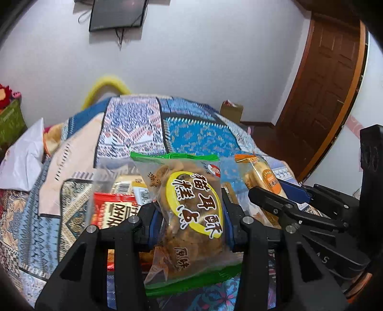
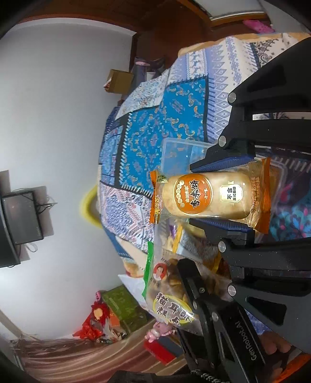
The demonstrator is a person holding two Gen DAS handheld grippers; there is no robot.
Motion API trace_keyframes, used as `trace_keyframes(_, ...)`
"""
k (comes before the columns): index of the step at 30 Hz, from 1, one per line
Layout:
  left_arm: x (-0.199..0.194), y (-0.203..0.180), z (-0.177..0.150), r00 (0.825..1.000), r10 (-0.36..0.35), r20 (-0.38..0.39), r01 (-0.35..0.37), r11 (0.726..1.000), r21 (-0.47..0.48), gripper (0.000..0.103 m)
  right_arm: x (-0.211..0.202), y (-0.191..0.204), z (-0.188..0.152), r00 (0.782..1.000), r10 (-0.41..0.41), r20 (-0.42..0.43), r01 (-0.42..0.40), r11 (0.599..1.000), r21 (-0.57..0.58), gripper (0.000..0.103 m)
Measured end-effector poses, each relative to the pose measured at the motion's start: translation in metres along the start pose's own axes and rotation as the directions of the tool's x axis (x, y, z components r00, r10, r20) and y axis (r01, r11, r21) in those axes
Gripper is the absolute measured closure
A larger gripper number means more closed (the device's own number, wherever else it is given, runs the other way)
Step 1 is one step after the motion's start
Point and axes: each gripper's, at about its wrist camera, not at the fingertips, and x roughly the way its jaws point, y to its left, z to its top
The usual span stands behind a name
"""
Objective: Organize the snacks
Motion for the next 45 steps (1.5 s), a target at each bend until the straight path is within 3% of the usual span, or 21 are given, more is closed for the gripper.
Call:
trace_keyframes(6,0.035,-0.001,-0.005,0.999,0.009,-0.040,-0.008,1.000,0.021,0.061,0.024,-0.011,-0.003,0.999,0.002,-0.047,-0.001,1.000,0.015,0.069)
trace_keyframes(10,0.040,-0.006,-0.006,0.999,0.035,-0.019,-0.034,0.997,0.065,0.061,0.035,-0.014,-0.004,0.998,-0.001,-0.066,0.002,1.000,0.019,0.070)
trace_keyframes(16,0.043,-0.001,-0.002,0.999,0.006,-0.040,-0.005,0.999,0.032,0.059,0.039,-0.018,-0.003,0.995,0.031,-0.094,-0.028,0.999,0.039,0.069)
trace_keyframes(18,0.040,0.001,-0.001,0.999,-0.002,-0.050,0.004,1.000,0.025,0.053,0.035,-0.017,-0.003,0.995,0.023,-0.100,-0.020,0.999,0.028,0.069)
trace_keyframes(21,0.031,0.003,0.000,0.999,-0.005,-0.039,0.005,1.000,0.011,0.037,0.028,-0.019,-0.002,0.995,0.014,-0.100,-0.011,0.999,0.030,0.066)
trace_keyframes(24,0.019,0.002,0.001,0.999,-0.018,-0.028,0.019,1.000,0.009,0.036,0.018,-0.019,-0.001,0.996,0.020,-0.081,-0.017,0.999,0.030,0.057)
trace_keyframes(35,-0.075,-0.008,0.002,0.995,-0.016,0.099,0.012,0.999,0.040,0.036,-0.053,0.016,0.005,0.999,-0.002,0.033,0.005,0.997,-0.074,0.055)
trace_keyframes(41,-0.159,-0.014,-0.003,0.970,-0.007,0.244,-0.005,0.999,0.047,0.036,-0.113,0.034,0.004,0.989,0.034,0.143,-0.024,0.997,-0.073,0.053)
trace_keyframes(45,-0.201,-0.018,-0.014,0.947,0.009,0.321,-0.029,0.998,0.058,0.036,-0.157,0.049,-0.005,0.970,0.046,0.238,-0.025,0.996,-0.087,0.045)
